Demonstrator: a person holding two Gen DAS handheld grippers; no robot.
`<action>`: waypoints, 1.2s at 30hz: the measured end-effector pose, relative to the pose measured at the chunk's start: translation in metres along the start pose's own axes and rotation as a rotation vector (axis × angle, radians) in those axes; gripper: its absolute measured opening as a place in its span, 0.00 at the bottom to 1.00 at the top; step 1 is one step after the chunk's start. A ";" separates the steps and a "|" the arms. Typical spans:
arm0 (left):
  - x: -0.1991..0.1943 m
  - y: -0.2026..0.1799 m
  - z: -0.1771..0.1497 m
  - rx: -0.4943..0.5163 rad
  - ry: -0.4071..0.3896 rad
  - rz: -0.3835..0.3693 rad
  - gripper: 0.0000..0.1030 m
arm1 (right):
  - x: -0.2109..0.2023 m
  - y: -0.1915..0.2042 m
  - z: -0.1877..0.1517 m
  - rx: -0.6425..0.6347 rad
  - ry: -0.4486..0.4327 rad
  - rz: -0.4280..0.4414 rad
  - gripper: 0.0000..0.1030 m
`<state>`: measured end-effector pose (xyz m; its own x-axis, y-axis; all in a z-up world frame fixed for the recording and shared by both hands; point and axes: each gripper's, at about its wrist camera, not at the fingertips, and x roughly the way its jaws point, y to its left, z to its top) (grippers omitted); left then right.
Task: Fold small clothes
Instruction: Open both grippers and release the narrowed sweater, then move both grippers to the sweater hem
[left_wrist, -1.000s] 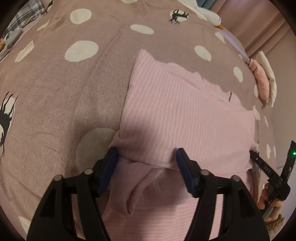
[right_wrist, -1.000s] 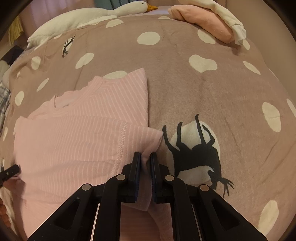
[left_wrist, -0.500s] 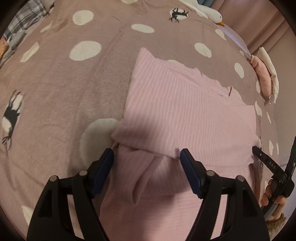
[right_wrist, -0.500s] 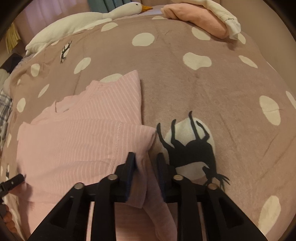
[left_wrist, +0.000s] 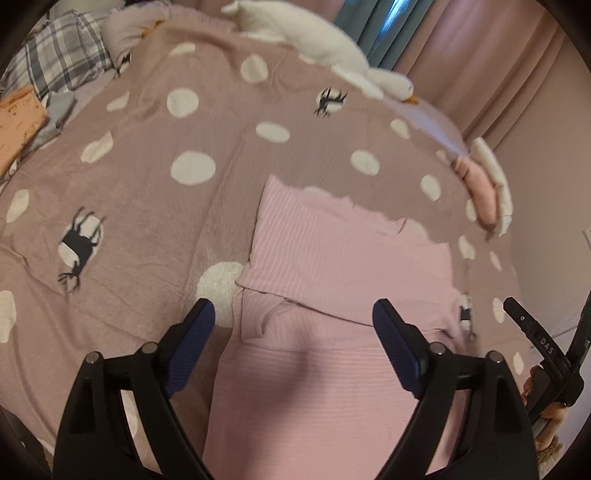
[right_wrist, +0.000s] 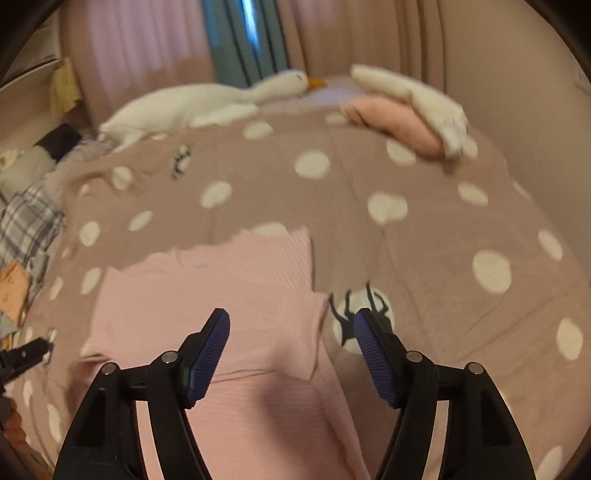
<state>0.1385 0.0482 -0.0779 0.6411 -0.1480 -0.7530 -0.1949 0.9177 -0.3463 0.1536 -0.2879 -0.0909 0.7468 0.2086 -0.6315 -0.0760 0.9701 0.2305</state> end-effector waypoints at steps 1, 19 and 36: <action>-0.008 -0.001 -0.001 0.003 -0.019 -0.006 0.93 | -0.008 0.003 0.001 -0.011 -0.020 0.004 0.78; -0.063 0.000 -0.086 0.077 0.021 -0.147 0.99 | -0.114 0.006 -0.048 -0.073 -0.239 0.108 0.91; -0.035 0.052 -0.166 -0.030 0.176 -0.137 0.96 | -0.091 -0.037 -0.150 0.044 -0.004 0.080 0.91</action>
<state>-0.0171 0.0402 -0.1628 0.5239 -0.3349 -0.7831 -0.1386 0.8737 -0.4664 -0.0112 -0.3238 -0.1530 0.7422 0.2845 -0.6068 -0.1062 0.9439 0.3128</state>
